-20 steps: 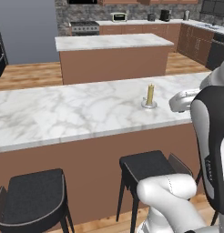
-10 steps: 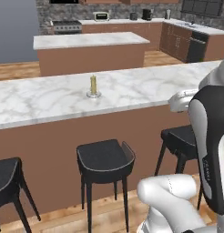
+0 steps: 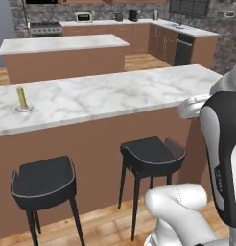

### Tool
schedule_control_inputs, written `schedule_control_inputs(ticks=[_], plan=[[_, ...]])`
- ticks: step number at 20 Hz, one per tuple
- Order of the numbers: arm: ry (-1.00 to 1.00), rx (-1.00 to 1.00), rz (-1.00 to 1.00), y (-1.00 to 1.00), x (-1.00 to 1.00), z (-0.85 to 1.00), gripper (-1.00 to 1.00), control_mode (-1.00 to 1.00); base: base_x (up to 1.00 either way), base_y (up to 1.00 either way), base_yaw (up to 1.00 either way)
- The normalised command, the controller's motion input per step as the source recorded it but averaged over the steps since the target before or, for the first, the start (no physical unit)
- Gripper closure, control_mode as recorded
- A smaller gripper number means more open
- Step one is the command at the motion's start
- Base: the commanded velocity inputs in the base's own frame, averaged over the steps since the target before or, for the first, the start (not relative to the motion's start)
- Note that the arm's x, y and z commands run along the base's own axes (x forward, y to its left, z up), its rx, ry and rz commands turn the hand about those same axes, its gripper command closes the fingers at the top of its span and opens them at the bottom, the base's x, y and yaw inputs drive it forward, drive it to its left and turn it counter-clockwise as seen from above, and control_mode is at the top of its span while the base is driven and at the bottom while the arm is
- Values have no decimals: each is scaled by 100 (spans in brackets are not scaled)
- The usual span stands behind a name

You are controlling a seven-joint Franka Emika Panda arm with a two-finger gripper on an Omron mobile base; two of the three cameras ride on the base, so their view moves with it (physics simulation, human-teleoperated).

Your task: Get the candle and the liquor from the cabinet and move them to the dining counter.

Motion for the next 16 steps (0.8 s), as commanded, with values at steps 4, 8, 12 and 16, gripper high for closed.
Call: schedule_control_inputs(ticks=[4, 8, 12, 16], plan=[[0, 0, 0, 0, 0, 0, -100, 100, 9, -100, -3], [0, 0, 0, 0, 0, 0, -100, 100, 28, -100, 0], [0, 0, 0, 0, 0, 0, -100, 100, 41, -100, 0], [0, 0, 0, 0, 0, 0, -100, 100, 36, -100, 0]])
